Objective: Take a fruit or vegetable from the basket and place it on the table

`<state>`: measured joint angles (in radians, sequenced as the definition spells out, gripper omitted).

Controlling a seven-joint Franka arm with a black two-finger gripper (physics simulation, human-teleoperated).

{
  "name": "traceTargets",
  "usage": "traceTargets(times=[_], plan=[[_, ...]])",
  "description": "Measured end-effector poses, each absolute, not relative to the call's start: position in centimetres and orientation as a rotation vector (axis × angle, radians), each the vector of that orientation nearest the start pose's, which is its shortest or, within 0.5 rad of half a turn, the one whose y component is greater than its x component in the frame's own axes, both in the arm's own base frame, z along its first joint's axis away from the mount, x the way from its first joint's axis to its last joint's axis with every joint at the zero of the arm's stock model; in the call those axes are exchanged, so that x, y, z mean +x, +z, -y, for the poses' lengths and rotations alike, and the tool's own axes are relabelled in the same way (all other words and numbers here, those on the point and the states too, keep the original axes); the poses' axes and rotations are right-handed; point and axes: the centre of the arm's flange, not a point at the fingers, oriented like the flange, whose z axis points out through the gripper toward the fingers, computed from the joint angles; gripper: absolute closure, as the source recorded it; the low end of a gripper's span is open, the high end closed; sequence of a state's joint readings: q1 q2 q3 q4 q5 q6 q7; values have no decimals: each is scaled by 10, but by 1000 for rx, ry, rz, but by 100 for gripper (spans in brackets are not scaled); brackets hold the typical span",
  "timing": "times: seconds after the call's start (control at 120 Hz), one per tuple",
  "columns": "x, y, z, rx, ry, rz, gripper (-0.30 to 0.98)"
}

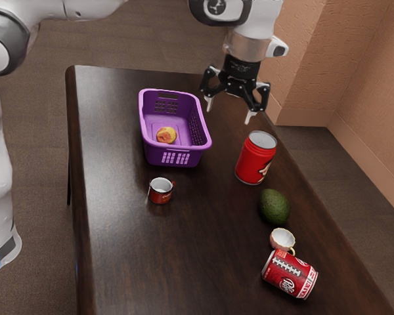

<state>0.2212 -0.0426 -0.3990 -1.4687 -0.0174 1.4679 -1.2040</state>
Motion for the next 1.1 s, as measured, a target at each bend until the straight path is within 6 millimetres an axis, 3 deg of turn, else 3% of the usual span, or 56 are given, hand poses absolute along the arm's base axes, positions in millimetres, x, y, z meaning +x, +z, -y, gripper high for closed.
traceTargets(times=[0.158, 0.233, 0.292, 0.392, 0.458, 0.642, 0.775, 0.958, 1.1], plan=[[522, 684, 86, -2499, -20, 1955, 0], [521, 688, 78, -2435, -29, 2037, 0], [516, 693, 83, -2438, -45, 2035, 0], [508, 696, 108, -2524, -80, 1903, 0], [508, 694, 110, -2557, -93, 1824, 0], [507, 694, 100, -2620, -93, 1681, 0], [509, 695, 82, -2693, -90, 1532, 0], [515, 689, 78, -2830, -85, 1170, 0], [522, 689, 54, -2896, -84, 928, 0]])
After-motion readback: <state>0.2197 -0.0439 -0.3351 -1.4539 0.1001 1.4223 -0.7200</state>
